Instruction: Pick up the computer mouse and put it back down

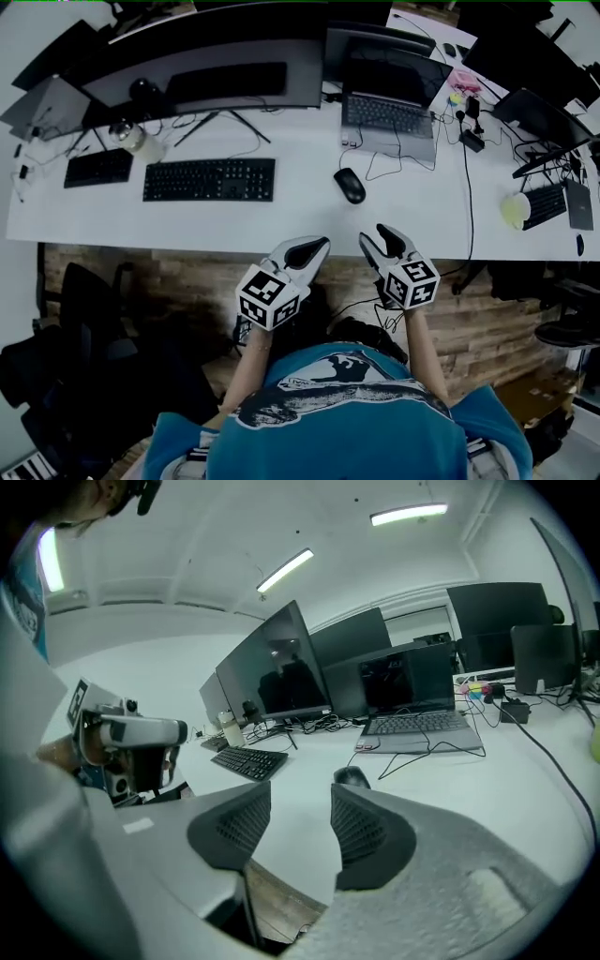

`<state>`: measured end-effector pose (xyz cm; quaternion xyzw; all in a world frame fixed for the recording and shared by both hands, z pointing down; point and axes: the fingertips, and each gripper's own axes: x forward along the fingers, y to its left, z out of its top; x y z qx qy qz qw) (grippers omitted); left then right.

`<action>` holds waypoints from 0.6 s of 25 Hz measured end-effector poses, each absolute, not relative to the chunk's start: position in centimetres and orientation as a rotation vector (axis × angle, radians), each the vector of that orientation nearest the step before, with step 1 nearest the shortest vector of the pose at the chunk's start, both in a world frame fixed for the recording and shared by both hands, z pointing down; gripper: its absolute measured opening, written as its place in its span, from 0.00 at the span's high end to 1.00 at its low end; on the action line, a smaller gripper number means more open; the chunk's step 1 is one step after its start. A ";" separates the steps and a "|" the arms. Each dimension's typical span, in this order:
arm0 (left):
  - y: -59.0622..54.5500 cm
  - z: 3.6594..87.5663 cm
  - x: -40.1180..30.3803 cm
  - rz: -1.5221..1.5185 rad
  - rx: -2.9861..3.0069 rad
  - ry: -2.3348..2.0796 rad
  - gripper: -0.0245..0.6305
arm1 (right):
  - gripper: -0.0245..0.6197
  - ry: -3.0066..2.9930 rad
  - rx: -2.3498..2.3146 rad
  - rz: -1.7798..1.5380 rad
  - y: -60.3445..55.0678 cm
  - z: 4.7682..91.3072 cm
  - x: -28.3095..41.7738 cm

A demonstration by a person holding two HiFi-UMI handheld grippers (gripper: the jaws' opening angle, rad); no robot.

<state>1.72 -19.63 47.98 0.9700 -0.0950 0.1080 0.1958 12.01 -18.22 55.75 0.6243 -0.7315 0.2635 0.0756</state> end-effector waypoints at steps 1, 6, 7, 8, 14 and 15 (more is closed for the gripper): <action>-19.3 48.0 1.8 0.305 2.715 -0.270 0.94 | 0.66 -2.196 1.879 0.792 -17.6 55.4 11.9; -17.5 47.2 2.4 0.292 2.710 -0.289 0.94 | 0.72 -2.192 1.888 0.780 -14.0 53.8 12.0; -17.0 47.0 2.5 0.294 2.716 -0.290 0.94 | 0.72 -2.198 1.890 0.777 -13.3 53.6 12.1; -16.4 46.9 2.6 0.297 2.722 -0.291 0.94 | 0.73 -2.206 1.896 0.775 -12.7 53.3 12.1; -12.3 46.2 3.5 0.305 2.753 -0.281 0.94 | 0.84 -2.260 1.960 0.752 -8.2 51.3 12.2; -11.6 46.2 3.7 0.309 2.758 -0.277 0.94 | 0.87 -2.267 1.963 0.744 -7.5 51.1 12.1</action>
